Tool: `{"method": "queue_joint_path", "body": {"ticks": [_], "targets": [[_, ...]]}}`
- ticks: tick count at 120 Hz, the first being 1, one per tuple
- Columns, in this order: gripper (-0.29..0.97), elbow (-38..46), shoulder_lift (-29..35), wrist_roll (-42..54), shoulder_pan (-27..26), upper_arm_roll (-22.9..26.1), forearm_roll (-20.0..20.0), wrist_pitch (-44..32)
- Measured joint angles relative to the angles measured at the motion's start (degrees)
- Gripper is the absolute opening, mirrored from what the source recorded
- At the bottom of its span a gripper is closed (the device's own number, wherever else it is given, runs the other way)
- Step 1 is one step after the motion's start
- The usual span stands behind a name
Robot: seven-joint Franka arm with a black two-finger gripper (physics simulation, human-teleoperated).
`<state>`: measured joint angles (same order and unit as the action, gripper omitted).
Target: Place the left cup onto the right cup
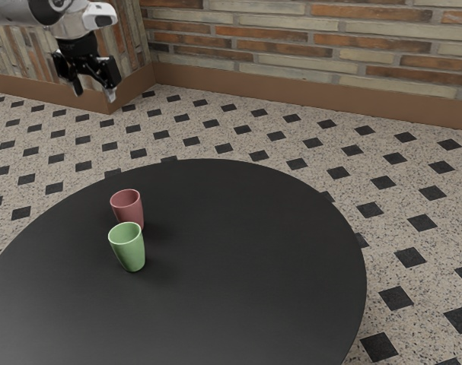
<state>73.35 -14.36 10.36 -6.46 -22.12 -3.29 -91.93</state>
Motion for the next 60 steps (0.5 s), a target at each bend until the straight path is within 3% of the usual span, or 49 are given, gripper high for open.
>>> {"method": "queue_joint_path", "body": {"ticks": [33,60], "targets": [[0.66,0.3,-0.7,0.4,-4.4,-0.6,-1.5,0.6],[0.66,1.2,-5.4,2.3,-0.4,-0.1,-1.7,-2.4]]}}
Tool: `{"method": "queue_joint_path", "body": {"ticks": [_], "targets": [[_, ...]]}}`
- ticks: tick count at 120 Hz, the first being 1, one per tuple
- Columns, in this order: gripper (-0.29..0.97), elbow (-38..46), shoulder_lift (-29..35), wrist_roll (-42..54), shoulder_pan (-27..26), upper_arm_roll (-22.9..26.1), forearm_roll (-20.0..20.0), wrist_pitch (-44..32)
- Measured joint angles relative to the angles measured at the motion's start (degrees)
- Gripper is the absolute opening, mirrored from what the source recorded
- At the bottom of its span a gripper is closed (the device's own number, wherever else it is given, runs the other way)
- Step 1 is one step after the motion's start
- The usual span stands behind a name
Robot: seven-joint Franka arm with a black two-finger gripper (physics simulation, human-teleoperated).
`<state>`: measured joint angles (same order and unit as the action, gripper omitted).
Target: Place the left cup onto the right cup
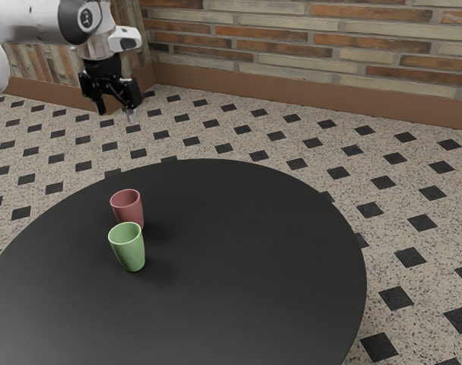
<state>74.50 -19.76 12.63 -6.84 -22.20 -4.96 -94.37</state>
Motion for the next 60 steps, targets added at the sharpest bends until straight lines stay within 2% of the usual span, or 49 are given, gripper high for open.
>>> {"method": "queue_joint_path", "body": {"ticks": [22,44,60], "targets": [[0.66,0.3,-6.0,1.3,7.3,5.3,-0.3,-4.7],[0.66,2.6,-9.7,2.2,8.3,5.9,-1.8,-10.2],[0.66,9.4,-6.8,1.5,7.8,5.9,-3.2,-13.0]]}}
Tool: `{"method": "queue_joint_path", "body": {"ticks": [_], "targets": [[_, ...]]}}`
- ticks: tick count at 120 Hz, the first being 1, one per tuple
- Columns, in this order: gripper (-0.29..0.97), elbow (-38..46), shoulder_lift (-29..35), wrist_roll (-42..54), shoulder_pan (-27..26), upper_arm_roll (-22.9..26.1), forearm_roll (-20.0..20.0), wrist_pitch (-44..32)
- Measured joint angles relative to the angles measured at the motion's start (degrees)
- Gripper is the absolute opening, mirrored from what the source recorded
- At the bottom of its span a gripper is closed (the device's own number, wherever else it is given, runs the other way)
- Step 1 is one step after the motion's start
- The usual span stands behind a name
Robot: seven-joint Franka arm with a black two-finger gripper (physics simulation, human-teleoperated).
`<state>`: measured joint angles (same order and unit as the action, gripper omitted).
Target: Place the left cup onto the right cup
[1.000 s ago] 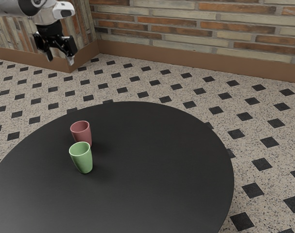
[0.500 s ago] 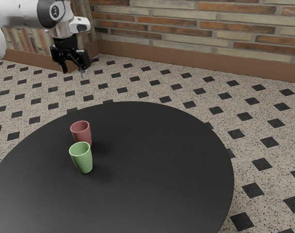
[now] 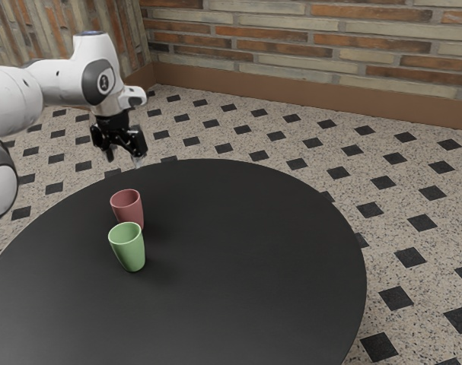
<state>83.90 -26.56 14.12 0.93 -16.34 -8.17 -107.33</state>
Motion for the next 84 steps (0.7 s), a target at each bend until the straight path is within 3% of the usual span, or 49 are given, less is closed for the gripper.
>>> {"method": "queue_joint_path", "body": {"ticks": [31,49,84], "targets": [[0.66,15.3,9.1,-3.8,-1.5,1.0,-0.3,-4.8],[0.66,18.6,9.9,-5.6,-1.8,1.9,-0.1,-7.1],[0.66,20.3,9.0,-8.1,-2.1,3.0,5.4,-13.6]]}}
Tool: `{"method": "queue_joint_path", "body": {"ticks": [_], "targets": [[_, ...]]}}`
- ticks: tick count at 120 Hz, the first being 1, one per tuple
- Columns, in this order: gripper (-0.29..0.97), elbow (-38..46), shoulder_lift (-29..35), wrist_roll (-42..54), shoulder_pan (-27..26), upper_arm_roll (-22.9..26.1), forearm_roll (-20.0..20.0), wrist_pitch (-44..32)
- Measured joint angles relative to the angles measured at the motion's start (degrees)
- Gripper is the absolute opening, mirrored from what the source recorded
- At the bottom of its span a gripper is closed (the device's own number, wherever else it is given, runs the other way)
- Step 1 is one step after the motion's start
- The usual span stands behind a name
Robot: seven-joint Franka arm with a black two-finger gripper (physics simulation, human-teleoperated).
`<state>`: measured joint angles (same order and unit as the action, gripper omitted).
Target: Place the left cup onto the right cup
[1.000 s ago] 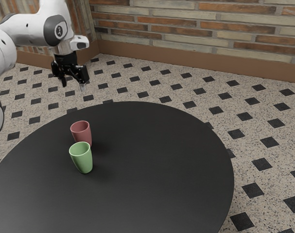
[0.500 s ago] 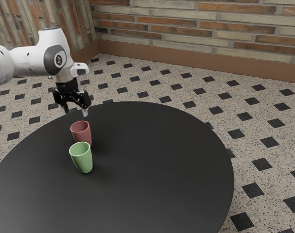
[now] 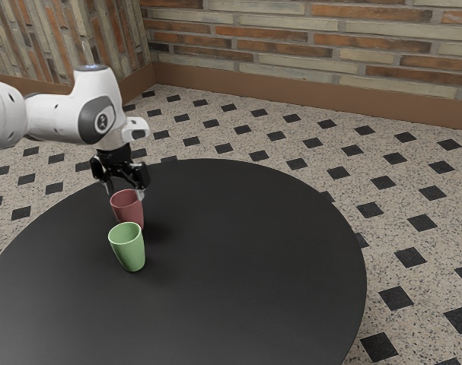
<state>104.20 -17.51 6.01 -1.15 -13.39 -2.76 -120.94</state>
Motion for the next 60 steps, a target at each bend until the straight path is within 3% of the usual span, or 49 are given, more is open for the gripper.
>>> {"method": "queue_joint_path", "body": {"ticks": [60], "targets": [[0.66,-0.8,-4.2,-3.2,-0.1,0.6,-0.1,-3.2]]}}
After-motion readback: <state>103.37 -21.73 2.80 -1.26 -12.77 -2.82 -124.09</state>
